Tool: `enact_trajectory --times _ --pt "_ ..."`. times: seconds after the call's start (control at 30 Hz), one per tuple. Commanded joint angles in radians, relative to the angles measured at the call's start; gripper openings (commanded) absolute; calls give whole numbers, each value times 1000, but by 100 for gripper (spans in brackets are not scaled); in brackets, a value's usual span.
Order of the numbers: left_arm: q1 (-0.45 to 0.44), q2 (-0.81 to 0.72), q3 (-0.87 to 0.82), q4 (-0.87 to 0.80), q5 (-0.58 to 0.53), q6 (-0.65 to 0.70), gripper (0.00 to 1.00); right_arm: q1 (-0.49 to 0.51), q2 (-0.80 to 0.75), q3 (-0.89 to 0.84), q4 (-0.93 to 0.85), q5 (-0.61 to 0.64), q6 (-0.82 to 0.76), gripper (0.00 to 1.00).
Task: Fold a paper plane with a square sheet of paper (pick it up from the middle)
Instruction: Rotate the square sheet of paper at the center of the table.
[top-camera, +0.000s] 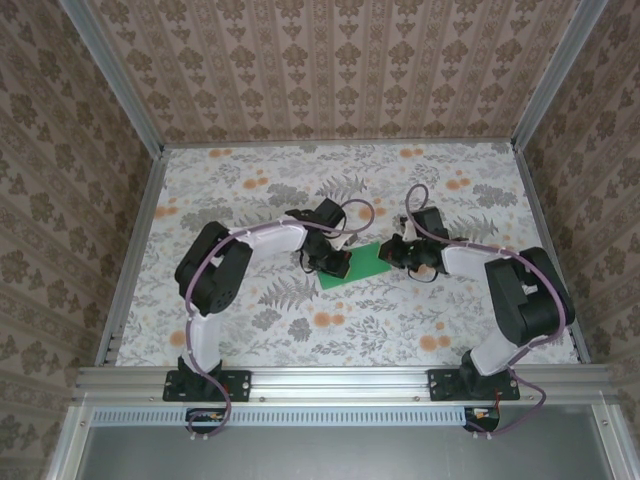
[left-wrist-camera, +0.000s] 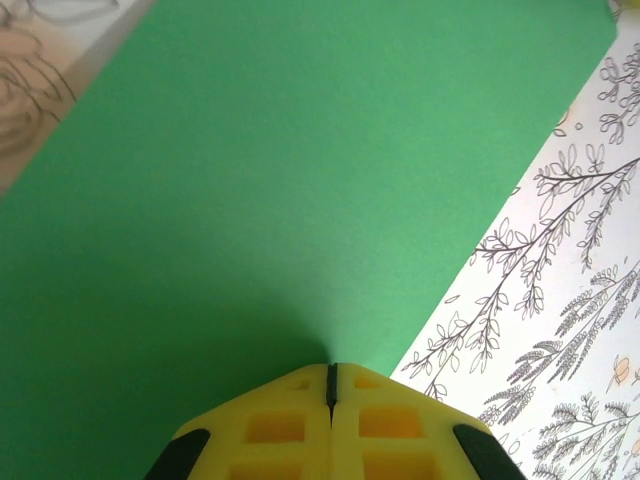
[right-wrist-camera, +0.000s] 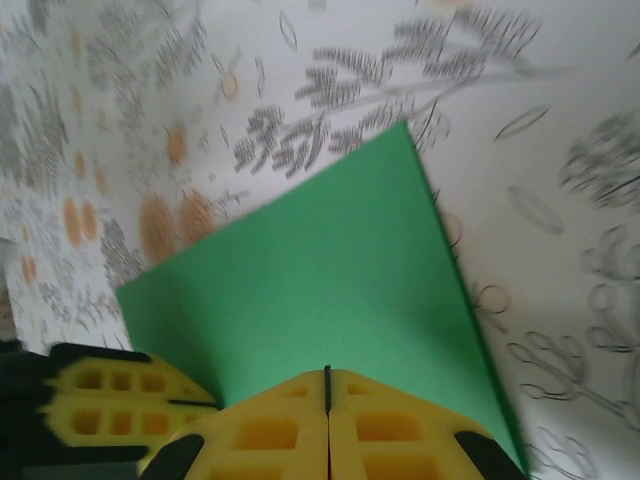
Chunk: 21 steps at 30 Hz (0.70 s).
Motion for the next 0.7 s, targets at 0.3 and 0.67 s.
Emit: enact_trajectory --times 0.3,0.67 --pt "0 -105 -105 202 16 -290 2 54 45 -57 -16 107 162 7" --pt "-137 -154 -310 544 -121 -692 3 156 -107 -205 -10 250 508 8"
